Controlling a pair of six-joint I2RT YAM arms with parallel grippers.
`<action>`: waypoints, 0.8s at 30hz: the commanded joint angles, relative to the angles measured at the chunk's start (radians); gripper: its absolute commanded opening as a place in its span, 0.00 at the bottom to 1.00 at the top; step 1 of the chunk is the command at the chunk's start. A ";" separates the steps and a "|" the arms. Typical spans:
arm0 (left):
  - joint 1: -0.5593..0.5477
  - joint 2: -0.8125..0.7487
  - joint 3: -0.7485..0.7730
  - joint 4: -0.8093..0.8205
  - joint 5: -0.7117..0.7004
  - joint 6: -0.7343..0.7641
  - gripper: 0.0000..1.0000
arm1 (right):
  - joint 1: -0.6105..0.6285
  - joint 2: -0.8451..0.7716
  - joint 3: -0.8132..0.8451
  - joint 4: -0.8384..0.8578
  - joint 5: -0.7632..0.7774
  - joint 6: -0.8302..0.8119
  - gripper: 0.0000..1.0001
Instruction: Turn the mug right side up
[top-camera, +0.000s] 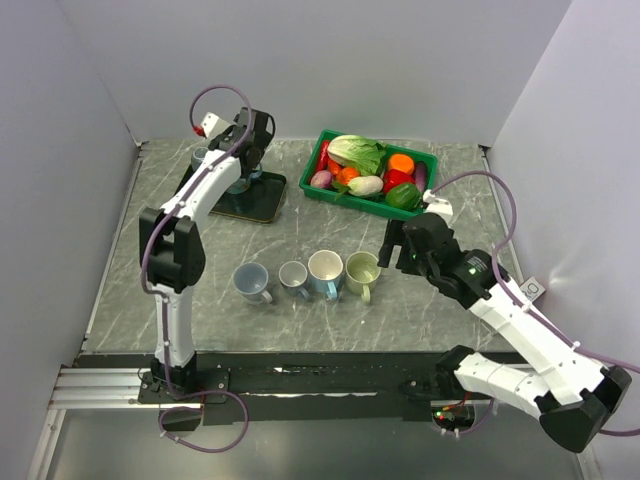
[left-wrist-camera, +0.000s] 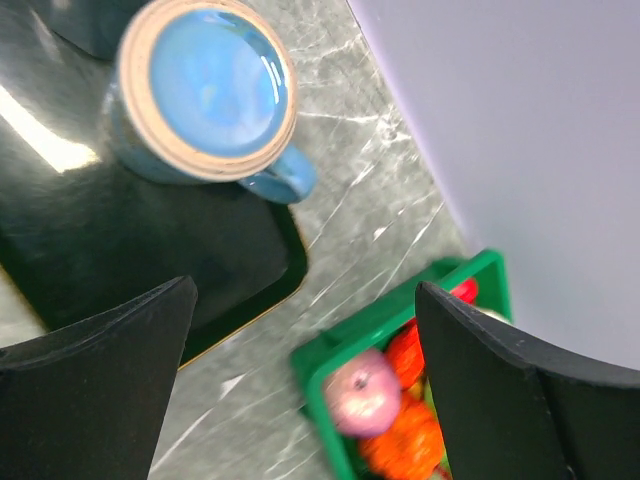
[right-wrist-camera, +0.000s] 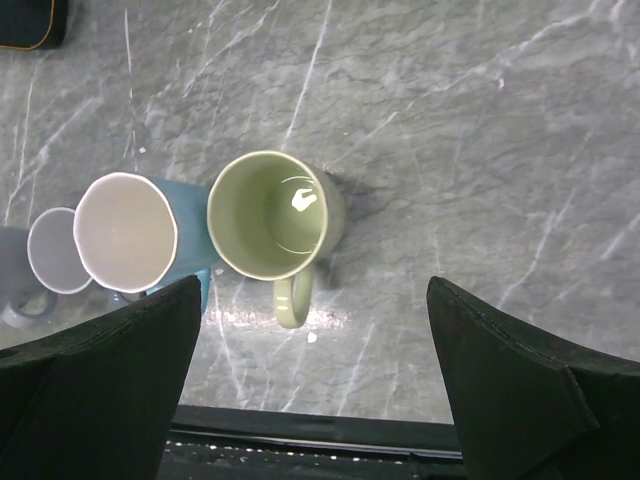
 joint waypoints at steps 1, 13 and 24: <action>0.028 0.070 0.078 -0.057 -0.019 -0.132 0.96 | -0.032 -0.036 0.032 -0.032 0.009 -0.042 1.00; 0.079 0.165 0.008 0.137 0.115 -0.202 0.96 | -0.098 -0.056 0.034 -0.038 -0.009 -0.088 1.00; 0.097 0.237 0.066 0.073 0.100 -0.359 0.96 | -0.116 -0.065 0.042 -0.055 0.001 -0.083 1.00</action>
